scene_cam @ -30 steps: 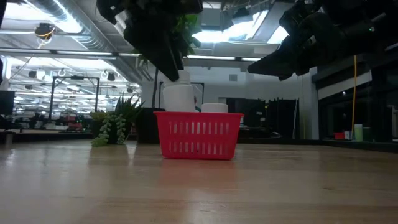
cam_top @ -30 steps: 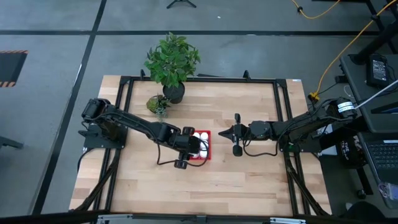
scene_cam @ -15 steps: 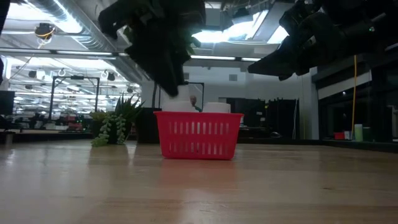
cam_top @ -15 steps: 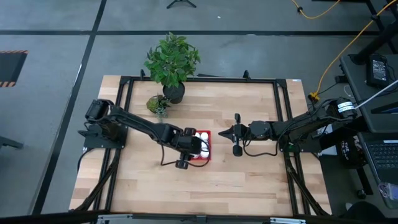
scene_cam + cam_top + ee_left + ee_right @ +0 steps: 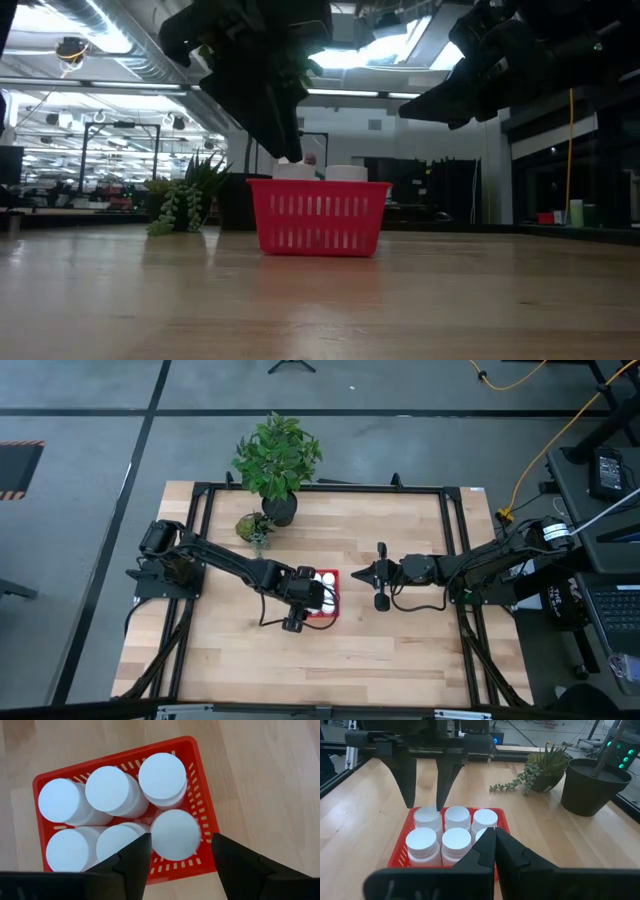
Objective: Pick and place pill bottles into a basket
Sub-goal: Return to Home Position
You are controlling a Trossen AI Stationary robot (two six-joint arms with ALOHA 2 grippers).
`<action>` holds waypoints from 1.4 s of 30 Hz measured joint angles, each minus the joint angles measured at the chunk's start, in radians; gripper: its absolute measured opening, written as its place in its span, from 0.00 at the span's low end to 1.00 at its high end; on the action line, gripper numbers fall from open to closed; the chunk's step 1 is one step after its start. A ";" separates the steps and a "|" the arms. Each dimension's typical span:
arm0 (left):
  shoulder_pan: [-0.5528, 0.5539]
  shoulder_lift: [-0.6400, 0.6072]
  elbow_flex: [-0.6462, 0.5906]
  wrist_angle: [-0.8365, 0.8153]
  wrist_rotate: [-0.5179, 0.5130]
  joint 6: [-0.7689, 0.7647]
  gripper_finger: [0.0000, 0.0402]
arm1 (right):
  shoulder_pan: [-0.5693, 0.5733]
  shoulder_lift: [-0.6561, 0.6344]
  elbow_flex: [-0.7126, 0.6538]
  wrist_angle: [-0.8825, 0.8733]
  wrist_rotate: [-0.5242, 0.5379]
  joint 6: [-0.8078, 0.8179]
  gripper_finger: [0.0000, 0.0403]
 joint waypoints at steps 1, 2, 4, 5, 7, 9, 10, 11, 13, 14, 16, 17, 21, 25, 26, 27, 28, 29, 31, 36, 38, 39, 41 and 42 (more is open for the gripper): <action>0.000 0.000 0.000 0.000 0.000 0.000 0.50 | 0.000 0.000 0.000 0.000 0.000 0.000 0.02; 0.000 0.000 0.000 0.000 -0.001 0.001 0.50 | 0.000 0.000 0.000 0.000 0.000 0.000 0.02; 0.000 0.000 0.000 0.000 -0.001 0.009 0.50 | 0.000 0.000 0.000 0.000 0.000 0.000 0.02; 0.000 0.000 0.000 0.000 0.000 0.015 0.50 | 0.000 0.000 0.000 0.000 0.000 0.000 0.02; 0.000 -0.006 0.000 -0.005 0.003 0.018 0.50 | 0.000 0.000 0.000 0.000 0.000 0.000 0.02; 0.000 -0.022 0.000 -0.012 0.018 0.017 0.49 | 0.000 0.000 0.000 0.000 0.000 0.000 0.02; 0.000 -0.033 0.000 -0.018 0.027 0.016 0.48 | 0.000 0.000 0.000 0.000 0.000 0.000 0.02; 0.000 -0.045 0.000 -0.027 0.035 0.015 0.47 | 0.000 0.000 0.000 0.000 0.000 0.000 0.02; -0.002 -0.074 0.000 -0.037 0.041 0.009 0.46 | 0.000 0.000 0.000 0.000 0.000 0.000 0.02; -0.003 -0.091 0.000 -0.044 0.042 0.009 0.45 | 0.000 0.000 0.000 0.000 0.000 0.000 0.02; -0.003 -0.130 0.000 -0.056 0.039 0.018 0.43 | 0.000 0.000 0.000 0.000 0.000 -0.003 0.02; -0.003 -0.149 0.000 -0.061 0.035 0.024 0.41 | 0.000 0.000 0.000 0.000 0.000 -0.003 0.02; -0.003 -0.233 0.001 -0.075 0.020 0.066 0.36 | 0.000 0.000 0.000 0.000 0.000 -0.004 0.02; -0.003 -0.307 0.001 -0.088 0.018 0.127 0.30 | 0.000 0.000 0.000 -0.003 0.000 -0.005 0.02; -0.003 -0.324 0.001 -0.091 0.018 0.137 0.28 | 0.000 0.000 0.000 -0.003 0.000 -0.005 0.02; -0.002 -0.338 0.001 -0.091 0.018 0.144 0.26 | 0.000 0.000 0.000 -0.003 0.000 -0.005 0.02; 0.001 -0.351 0.001 -0.093 0.018 0.146 0.23 | 0.000 0.000 0.000 -0.003 0.000 -0.004 0.02; 0.005 -0.363 0.001 -0.104 0.018 0.146 0.20 | 0.000 0.000 0.000 -0.003 0.000 -0.004 0.02; 0.007 -0.388 -0.007 -0.116 0.015 0.145 0.15 | 0.000 0.000 0.000 -0.002 0.000 -0.005 0.02; 0.006 -0.489 -0.117 -0.067 0.005 0.122 0.01 | 0.000 0.000 0.000 -0.002 0.000 -0.005 0.02; 0.007 -0.543 -0.186 -0.026 -0.019 0.105 0.01 | 0.000 0.000 0.000 -0.002 0.000 -0.005 0.02; 0.007 -0.574 -0.227 0.009 -0.028 0.100 0.01 | 0.000 0.000 0.000 -0.002 0.000 -0.006 0.02; 0.007 -0.636 -0.318 0.112 -0.029 0.107 0.00 | 0.000 0.000 0.000 -0.002 0.000 -0.007 0.02; 0.006 -0.667 -0.367 0.167 -0.027 0.115 0.00 | 0.000 0.000 0.000 -0.003 0.000 -0.008 0.02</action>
